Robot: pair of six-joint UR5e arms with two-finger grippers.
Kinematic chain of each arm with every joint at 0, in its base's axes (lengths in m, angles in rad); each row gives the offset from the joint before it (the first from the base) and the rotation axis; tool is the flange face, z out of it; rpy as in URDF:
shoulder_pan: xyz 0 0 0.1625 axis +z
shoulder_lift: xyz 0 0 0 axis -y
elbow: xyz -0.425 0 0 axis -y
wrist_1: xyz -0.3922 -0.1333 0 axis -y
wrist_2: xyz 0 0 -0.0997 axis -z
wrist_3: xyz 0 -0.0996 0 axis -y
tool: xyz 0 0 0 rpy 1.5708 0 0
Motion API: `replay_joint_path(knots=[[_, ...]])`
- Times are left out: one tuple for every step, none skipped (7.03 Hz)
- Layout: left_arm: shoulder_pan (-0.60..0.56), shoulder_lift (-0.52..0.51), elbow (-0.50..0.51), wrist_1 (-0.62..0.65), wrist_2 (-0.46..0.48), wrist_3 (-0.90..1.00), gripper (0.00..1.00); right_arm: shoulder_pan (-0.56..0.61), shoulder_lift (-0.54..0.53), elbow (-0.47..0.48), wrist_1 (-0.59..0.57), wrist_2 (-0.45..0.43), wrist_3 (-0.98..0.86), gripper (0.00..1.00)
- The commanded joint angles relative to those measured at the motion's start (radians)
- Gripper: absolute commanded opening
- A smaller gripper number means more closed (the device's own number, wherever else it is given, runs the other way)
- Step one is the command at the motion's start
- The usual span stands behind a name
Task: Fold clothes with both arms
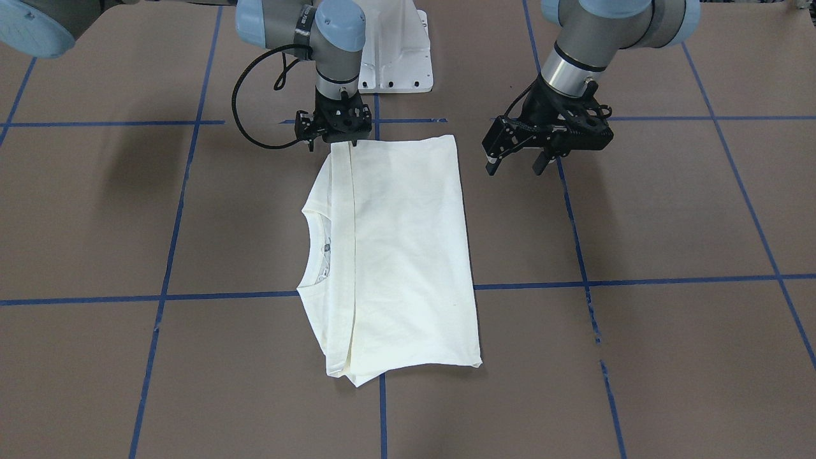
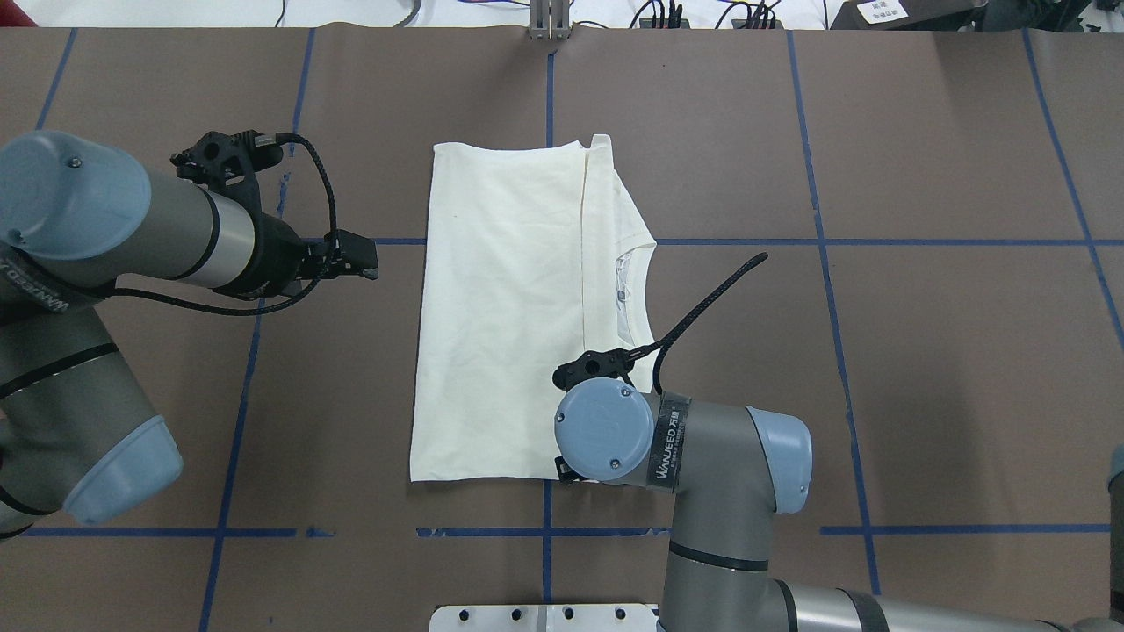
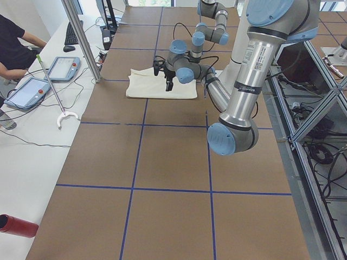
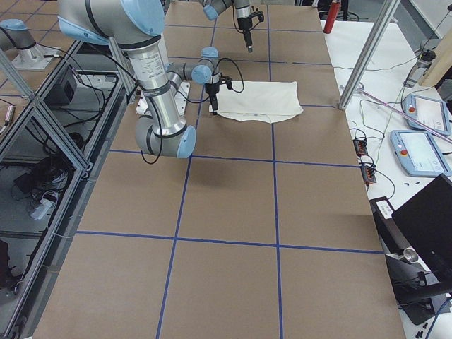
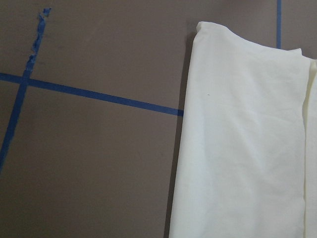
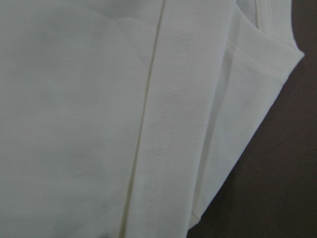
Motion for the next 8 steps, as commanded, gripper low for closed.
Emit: replay_joint_path(knots=[[0.000,0.000,0.000,-0.001,0.002,0.001,1.00,0.004,0.000,-0.010,-0.002,-0.001,-0.001,1.00],[0.000,0.000,-0.001,-0.001,0.000,0.001,1.00,0.006,-0.002,-0.010,-0.005,0.000,-0.001,1.00],[0.002,0.000,0.000,-0.001,0.002,0.001,1.00,0.009,-0.002,-0.008,-0.018,0.000,-0.001,1.00],[0.002,0.000,0.000,-0.001,0.000,-0.002,1.00,0.012,-0.002,-0.007,-0.023,0.002,-0.001,1.00],[0.009,0.000,-0.001,-0.001,0.002,-0.005,1.00,0.016,-0.003,-0.007,-0.023,0.002,-0.001,1.00],[0.014,0.000,0.000,-0.001,0.002,-0.005,1.00,0.023,-0.005,-0.007,-0.031,0.002,-0.001,1.00],[0.014,0.000,0.000,-0.001,0.002,-0.005,1.00,0.033,-0.006,-0.002,-0.058,0.003,-0.001,1.00],[0.017,-0.001,0.000,-0.001,0.002,-0.005,1.00,0.041,-0.011,0.003,-0.074,0.003,-0.016,1.00]])
